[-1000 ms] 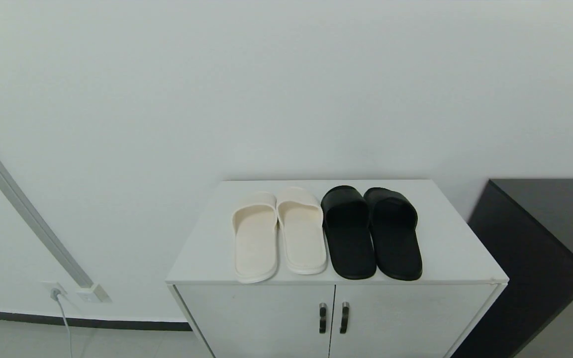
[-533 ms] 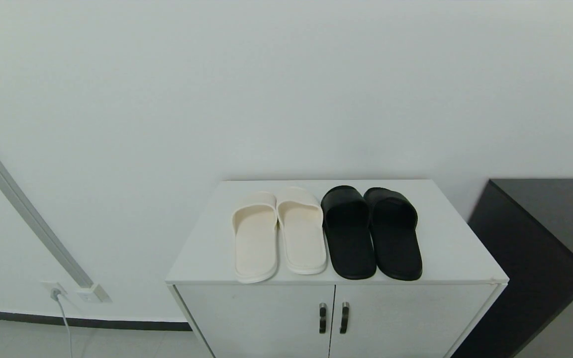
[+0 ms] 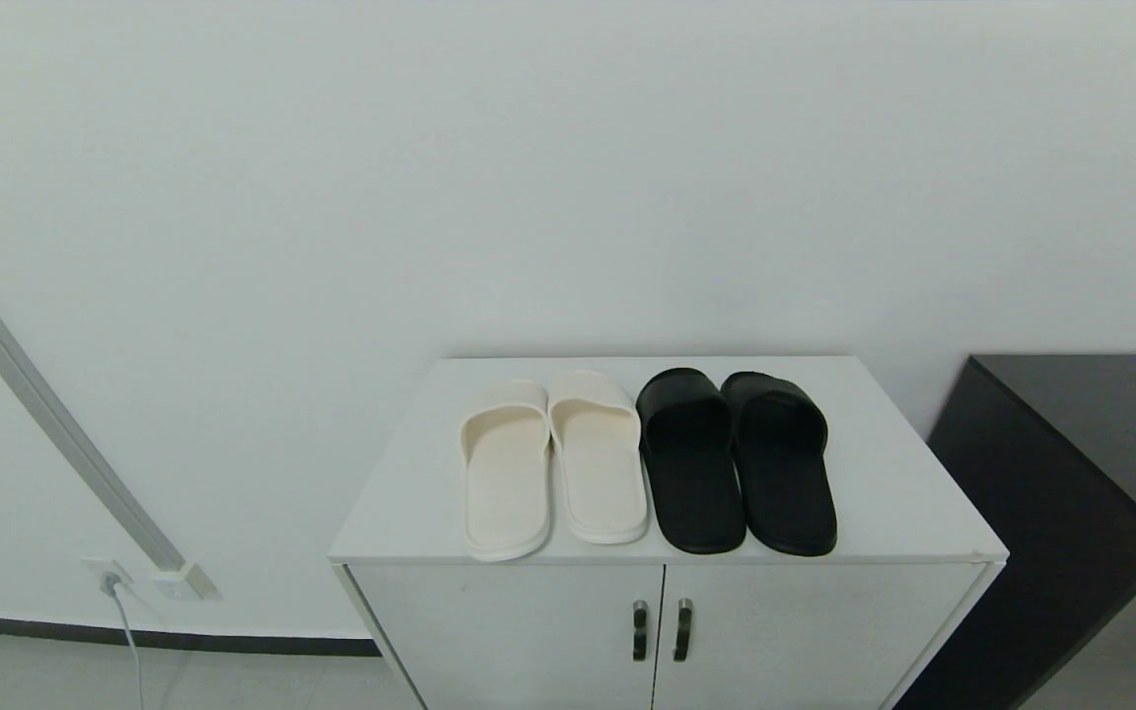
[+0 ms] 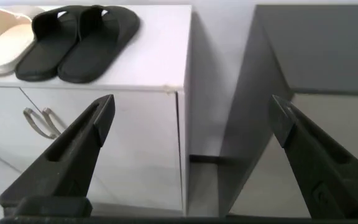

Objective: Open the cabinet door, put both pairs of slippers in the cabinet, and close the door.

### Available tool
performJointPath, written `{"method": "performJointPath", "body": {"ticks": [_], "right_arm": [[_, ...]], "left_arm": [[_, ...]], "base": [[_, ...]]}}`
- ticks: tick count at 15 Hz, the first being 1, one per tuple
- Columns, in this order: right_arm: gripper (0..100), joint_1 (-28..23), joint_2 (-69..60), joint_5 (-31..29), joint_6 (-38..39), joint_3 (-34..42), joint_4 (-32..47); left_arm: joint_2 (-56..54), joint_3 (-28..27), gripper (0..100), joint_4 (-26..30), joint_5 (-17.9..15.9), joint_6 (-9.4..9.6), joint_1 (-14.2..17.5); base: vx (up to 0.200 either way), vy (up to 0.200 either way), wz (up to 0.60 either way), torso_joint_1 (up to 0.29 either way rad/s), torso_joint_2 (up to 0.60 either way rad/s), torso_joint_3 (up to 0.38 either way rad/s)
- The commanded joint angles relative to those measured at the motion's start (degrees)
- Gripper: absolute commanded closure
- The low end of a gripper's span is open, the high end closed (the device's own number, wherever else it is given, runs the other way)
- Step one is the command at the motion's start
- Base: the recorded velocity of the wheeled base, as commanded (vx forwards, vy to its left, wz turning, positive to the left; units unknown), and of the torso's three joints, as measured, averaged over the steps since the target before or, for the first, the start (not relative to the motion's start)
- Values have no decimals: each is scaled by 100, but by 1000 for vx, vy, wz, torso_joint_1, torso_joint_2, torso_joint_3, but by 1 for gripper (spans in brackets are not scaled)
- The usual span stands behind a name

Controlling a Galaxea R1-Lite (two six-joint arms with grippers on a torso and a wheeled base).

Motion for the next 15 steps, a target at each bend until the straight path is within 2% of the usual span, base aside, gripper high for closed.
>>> {"method": "performJointPath", "body": {"ticks": [1,4,7,10,15], "right_arm": [[0,507,1690,54,226,-678,-327],[0,1421,2666,-306,789,-1188,-362],[0,2291,3457,-921,1193,-1337,-890],[0,2792,4318,-1405,1377,-1548,-1470],[0,3513,5575,-2231,1755,-2682,-1531]], "left_arm": [[7,2,100,0,2,-2,0],[7,2,100,0,2,16,0],[7,2,100,0,11,16,0],[7,2,100,0,11,25,0],[7,2,100,0,2,16,0]], "base": [[0,0,0,0,0,0],[0,0,0,0,0,0],[0,0,0,0,0,0],[0,0,0,0,0,0],[0,0,0,0,0,0]]}}
